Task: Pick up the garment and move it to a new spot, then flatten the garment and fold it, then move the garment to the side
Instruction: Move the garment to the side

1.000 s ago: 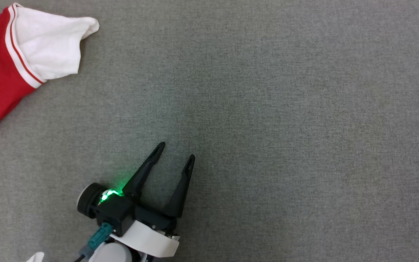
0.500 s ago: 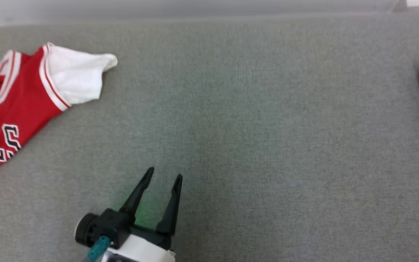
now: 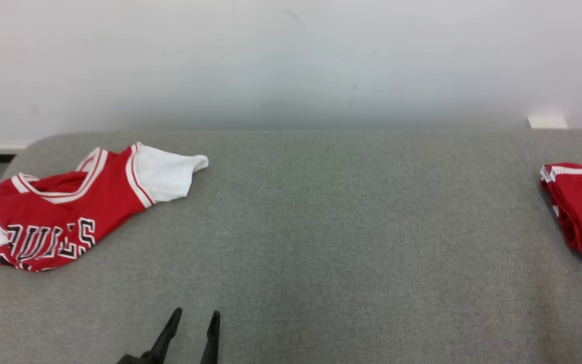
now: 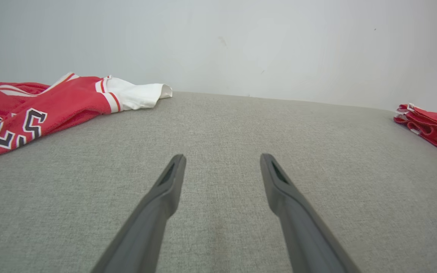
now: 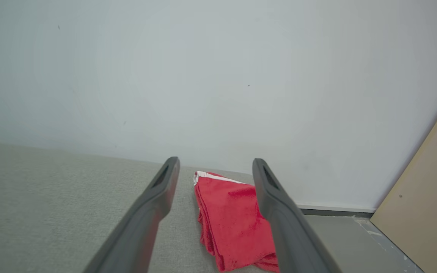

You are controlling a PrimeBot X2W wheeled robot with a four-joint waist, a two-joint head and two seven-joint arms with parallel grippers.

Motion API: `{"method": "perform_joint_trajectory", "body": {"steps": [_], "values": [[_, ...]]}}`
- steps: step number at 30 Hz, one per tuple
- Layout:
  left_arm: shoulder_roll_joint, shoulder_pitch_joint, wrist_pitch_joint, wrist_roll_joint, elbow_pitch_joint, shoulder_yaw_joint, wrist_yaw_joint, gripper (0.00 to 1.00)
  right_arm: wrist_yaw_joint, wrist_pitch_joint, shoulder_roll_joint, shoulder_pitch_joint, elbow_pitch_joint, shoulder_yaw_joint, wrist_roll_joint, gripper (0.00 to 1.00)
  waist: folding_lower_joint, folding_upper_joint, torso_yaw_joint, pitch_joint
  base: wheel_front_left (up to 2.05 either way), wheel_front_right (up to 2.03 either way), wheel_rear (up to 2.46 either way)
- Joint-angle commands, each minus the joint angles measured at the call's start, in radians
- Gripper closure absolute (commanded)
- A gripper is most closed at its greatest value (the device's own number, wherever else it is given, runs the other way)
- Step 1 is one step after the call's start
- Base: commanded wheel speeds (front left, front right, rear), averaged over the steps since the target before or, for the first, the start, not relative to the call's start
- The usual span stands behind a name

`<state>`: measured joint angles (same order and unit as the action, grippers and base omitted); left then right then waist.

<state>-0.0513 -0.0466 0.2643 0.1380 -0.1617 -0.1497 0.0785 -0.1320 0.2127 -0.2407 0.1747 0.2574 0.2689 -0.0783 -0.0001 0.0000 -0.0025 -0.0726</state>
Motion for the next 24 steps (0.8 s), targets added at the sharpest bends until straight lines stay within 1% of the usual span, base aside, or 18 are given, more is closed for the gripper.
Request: {"method": "perform_joint_trajectory", "body": {"steps": [1, 5, 7, 10, 16, 19, 24], "values": [[-0.003, -0.02, 0.0, 0.005, -0.004, 0.007, -0.003, 0.0, 0.003, 0.015, 0.03, -0.046, -0.019, -0.008, 0.013, 0.0, 0.0001, 0.0, 0.018, 0.049, 0.0, 0.0, 0.0], [-0.002, -0.057, 0.0, -0.004, -0.008, 0.018, 0.0, 0.0, 0.003, 0.045, 0.124, -0.183, -0.067, -0.043, 0.039, 0.0, 0.0001, 0.0, 0.023, 0.075, 0.0, 0.0, 0.0], [-0.002, -0.064, 0.0, -0.009, -0.012, 0.018, 0.004, 0.0, 0.003, 0.052, 0.153, -0.228, -0.075, -0.06, 0.036, 0.0, 0.0001, 0.0, 0.027, 0.083, 0.0, 0.0, 0.0], [-0.002, -0.073, 0.0, -0.015, -0.018, 0.021, 0.006, 0.0, 0.003, 0.052, 0.177, -0.279, -0.108, -0.08, 0.022, 0.0, 0.0001, 0.0, 0.027, 0.096, 0.0, 0.0, 0.0], [-0.001, -0.083, 0.0, -0.014, -0.016, 0.018, 0.009, 0.0, 0.003, 0.052, 0.189, -0.315, -0.099, -0.109, 0.014, 0.0, 0.0001, 0.0, 0.01, 0.112, 0.0, 0.0, 0.0], [-0.001, -0.08, 0.0, -0.008, -0.013, 0.014, 0.002, 0.0, 0.003, 0.052, 0.19, -0.31, -0.087, -0.123, -0.008, 0.0, 0.0001, 0.0, 0.004, 0.116, 0.0, 0.0, 0.0], [-0.001, -0.078, 0.0, -0.002, -0.008, 0.003, -0.006, 0.0, 0.003, 0.052, 0.19, -0.308, -0.075, -0.134, -0.011, 0.0, 0.0001, 0.0, -0.002, 0.118, 0.0, 0.0, 0.0]]}}
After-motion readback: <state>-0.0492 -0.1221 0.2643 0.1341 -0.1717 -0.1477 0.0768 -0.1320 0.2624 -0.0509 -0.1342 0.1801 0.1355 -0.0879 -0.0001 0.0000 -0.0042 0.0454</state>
